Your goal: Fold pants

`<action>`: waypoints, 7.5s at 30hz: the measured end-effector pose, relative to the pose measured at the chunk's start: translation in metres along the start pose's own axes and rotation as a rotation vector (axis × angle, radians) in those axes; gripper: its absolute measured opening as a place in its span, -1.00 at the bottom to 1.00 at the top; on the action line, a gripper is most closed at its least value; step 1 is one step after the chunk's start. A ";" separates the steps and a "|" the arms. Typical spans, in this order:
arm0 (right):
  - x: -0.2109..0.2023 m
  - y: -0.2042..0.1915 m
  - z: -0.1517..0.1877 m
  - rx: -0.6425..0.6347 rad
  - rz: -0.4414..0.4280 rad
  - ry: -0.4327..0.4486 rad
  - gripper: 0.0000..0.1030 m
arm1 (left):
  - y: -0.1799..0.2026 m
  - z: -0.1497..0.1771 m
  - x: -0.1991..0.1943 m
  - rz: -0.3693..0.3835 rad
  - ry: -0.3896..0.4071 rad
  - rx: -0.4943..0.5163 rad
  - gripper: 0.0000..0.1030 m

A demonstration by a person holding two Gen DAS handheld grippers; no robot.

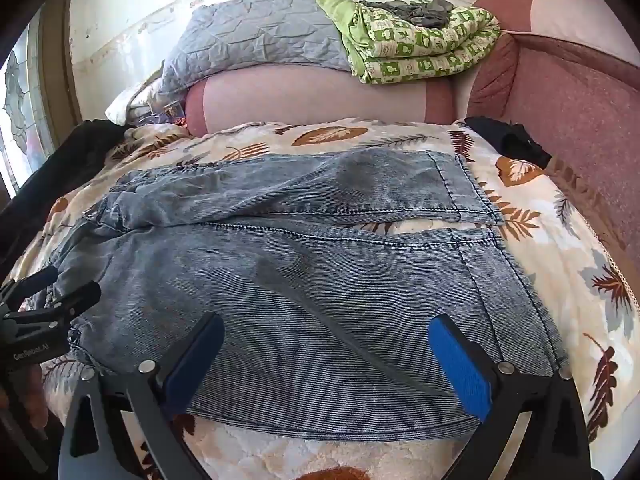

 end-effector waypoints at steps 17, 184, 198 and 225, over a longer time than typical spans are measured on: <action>0.000 0.001 -0.001 -0.014 0.011 0.018 1.00 | -0.002 -0.002 -0.001 0.006 0.004 -0.012 1.00; 0.001 0.148 -0.033 0.319 -0.089 -0.391 0.36 | -0.154 -0.044 0.018 0.005 -0.103 -0.390 0.42; 0.159 0.223 -0.097 0.348 0.071 -0.547 0.35 | -0.200 -0.105 0.165 -0.001 -0.287 -0.348 0.42; 0.236 0.220 -0.145 0.272 0.075 -0.470 0.25 | -0.200 -0.125 0.235 -0.007 -0.346 -0.329 0.38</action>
Point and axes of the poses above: each gripper's, at about its wrist camera, not at the fingertips, and x roughly the way its jaws point, y to its right, z to its underside, the point moved 10 cm from there along x, roughly the way its jaws point, and after that the axes turned 6 degrees about y, right-handed, at the moved point
